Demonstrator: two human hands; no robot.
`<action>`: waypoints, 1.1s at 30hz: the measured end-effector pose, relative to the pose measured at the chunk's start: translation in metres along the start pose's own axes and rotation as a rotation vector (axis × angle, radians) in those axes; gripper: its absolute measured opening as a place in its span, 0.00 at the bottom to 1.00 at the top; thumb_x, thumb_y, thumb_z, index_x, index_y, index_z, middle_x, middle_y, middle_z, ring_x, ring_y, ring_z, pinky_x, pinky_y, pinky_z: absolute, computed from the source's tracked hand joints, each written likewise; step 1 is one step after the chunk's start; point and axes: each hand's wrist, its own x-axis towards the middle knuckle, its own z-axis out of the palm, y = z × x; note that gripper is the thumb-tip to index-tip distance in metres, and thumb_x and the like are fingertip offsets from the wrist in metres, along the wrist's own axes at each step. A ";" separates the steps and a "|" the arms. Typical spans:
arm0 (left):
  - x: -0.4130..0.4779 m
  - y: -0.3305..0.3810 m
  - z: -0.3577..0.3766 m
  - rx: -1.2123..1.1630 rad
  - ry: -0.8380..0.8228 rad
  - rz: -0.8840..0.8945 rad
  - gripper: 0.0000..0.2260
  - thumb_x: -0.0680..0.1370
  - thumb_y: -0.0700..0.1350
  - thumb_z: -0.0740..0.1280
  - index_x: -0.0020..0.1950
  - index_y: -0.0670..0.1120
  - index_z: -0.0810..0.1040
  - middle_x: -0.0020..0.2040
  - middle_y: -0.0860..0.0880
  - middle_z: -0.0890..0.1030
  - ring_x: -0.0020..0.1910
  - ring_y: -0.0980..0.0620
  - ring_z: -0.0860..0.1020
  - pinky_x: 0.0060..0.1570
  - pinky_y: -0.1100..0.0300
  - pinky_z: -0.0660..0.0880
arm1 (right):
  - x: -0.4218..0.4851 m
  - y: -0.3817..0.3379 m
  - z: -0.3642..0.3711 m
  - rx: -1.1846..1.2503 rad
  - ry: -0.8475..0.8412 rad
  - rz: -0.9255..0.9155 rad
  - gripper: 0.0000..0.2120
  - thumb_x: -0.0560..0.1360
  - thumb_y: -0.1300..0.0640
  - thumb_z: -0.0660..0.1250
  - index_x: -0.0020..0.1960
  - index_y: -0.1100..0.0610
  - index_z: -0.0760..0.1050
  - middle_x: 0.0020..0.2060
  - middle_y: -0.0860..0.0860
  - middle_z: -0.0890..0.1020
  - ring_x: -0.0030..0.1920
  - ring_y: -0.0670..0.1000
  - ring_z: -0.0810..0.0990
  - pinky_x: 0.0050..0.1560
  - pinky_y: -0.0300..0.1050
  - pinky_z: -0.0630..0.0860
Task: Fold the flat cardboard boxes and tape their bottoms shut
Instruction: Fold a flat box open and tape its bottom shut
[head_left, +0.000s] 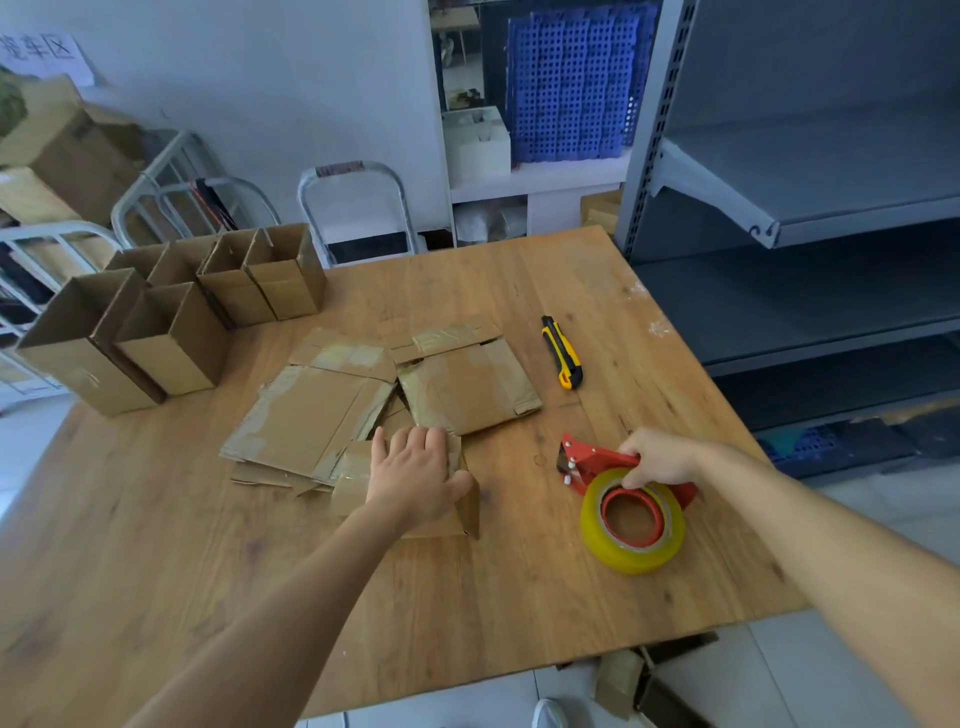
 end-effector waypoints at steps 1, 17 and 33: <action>0.001 -0.001 -0.001 -0.064 0.006 -0.004 0.20 0.80 0.53 0.52 0.71 0.48 0.64 0.70 0.48 0.68 0.74 0.47 0.58 0.74 0.43 0.41 | -0.002 -0.002 0.000 -0.027 0.005 0.015 0.07 0.75 0.58 0.71 0.40 0.57 0.75 0.37 0.52 0.79 0.39 0.50 0.77 0.47 0.48 0.75; -0.016 -0.038 -0.006 -0.424 0.062 -0.653 0.54 0.61 0.75 0.67 0.73 0.40 0.55 0.64 0.39 0.74 0.58 0.40 0.75 0.55 0.47 0.76 | -0.039 -0.188 0.111 0.355 0.531 -0.192 0.14 0.78 0.59 0.59 0.34 0.56 0.68 0.31 0.49 0.73 0.32 0.48 0.71 0.27 0.38 0.62; -0.037 -0.064 -0.004 -0.940 0.074 -0.522 0.15 0.78 0.57 0.66 0.38 0.47 0.73 0.38 0.52 0.76 0.36 0.56 0.74 0.31 0.62 0.68 | -0.015 -0.205 0.113 0.296 0.515 0.123 0.22 0.77 0.39 0.62 0.38 0.58 0.72 0.34 0.50 0.76 0.32 0.48 0.73 0.27 0.42 0.63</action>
